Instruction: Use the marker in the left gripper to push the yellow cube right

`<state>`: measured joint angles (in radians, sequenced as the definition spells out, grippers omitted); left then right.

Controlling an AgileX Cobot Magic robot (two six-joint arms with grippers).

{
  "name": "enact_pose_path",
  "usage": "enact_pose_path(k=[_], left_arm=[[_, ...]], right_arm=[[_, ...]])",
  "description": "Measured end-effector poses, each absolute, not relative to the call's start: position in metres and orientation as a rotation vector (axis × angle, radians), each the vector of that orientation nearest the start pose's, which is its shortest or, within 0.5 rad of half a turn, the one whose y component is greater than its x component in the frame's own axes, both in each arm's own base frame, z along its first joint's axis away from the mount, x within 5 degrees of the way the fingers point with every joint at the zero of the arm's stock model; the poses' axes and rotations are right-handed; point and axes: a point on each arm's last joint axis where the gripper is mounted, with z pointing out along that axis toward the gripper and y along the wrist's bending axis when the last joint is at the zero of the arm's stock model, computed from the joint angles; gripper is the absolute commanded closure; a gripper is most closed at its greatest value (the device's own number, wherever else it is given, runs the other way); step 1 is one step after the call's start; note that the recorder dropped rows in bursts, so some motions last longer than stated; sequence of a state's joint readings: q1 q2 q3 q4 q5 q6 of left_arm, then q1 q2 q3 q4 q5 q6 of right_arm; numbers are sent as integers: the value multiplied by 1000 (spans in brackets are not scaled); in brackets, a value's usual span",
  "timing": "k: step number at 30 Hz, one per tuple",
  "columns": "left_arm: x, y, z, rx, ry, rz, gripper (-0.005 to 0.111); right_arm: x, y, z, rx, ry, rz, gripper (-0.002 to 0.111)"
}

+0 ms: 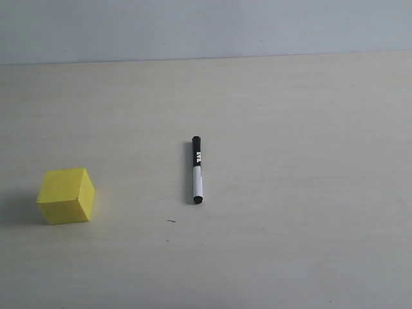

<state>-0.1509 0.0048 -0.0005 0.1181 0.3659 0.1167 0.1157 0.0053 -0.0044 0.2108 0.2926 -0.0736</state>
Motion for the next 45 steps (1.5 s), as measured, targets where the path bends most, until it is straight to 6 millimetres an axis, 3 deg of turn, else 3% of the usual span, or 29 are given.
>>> enact_pose_path(k=[18,29,41,45], left_arm=[[53,-3,180,349,1819,130,107],[54,-1,181,443,1798,243,107],[55,-7,190,313,1711,66,107],[56,-8,198,196,1643,-47,107]], right_arm=[[54,12,188,-32,1776,230,108],[54,12,188,-32,1776,230,108],[54,12,188,-32,1776,230,108],[54,12,188,-32,1776,230,108]])
